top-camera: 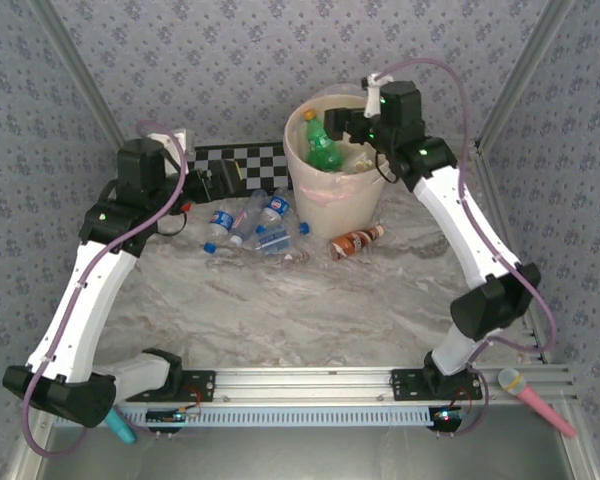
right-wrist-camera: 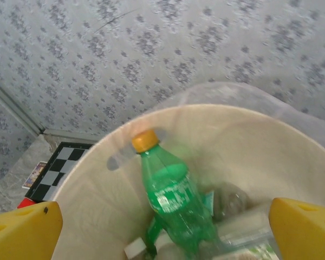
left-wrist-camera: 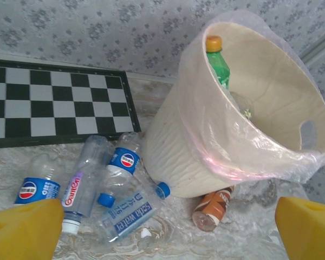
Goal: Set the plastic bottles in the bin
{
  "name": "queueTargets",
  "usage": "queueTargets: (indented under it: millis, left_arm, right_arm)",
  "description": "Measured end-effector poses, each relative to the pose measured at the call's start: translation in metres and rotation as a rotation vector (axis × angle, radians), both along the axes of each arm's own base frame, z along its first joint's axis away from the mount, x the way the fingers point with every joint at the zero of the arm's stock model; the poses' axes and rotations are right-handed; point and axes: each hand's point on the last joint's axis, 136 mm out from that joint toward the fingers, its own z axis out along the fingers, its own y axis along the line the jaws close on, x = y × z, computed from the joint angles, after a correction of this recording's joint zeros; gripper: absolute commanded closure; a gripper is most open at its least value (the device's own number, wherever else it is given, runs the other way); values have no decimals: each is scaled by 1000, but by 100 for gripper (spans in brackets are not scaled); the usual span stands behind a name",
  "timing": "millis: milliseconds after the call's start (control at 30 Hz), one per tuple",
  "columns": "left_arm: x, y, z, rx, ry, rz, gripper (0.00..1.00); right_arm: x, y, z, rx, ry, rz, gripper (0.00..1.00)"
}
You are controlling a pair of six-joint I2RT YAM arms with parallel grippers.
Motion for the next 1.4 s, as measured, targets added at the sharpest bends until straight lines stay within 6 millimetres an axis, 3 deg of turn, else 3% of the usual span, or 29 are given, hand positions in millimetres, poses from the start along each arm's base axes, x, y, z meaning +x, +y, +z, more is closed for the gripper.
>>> queueTargets:
  millis: [233,467,600,767,1000,1400]
  left_arm:
    - [3,-27,-11,-8,31,-84,0]
    - [7,-62,-34,-1,99,-181,0]
    - [11,-77,-33,-1,99,-220,0]
    - [7,-90,-28,-5,86,-261,0]
    - [2,-96,-27,-1,81,-277,0]
    - [3,-90,-28,19,82,-253,0]
  right_arm:
    - [-31,-74,-18,131,94,-155,0]
    - [-75,-120,-70,243,241,-280,0]
    - [-95,-142,-104,324,330,-358,0]
    - [-111,-141,-156,398,467,-393,0]
    - [-120,-129,-220,558,620,-424,8]
    - [-114,-83,-291,757,833,-420,19]
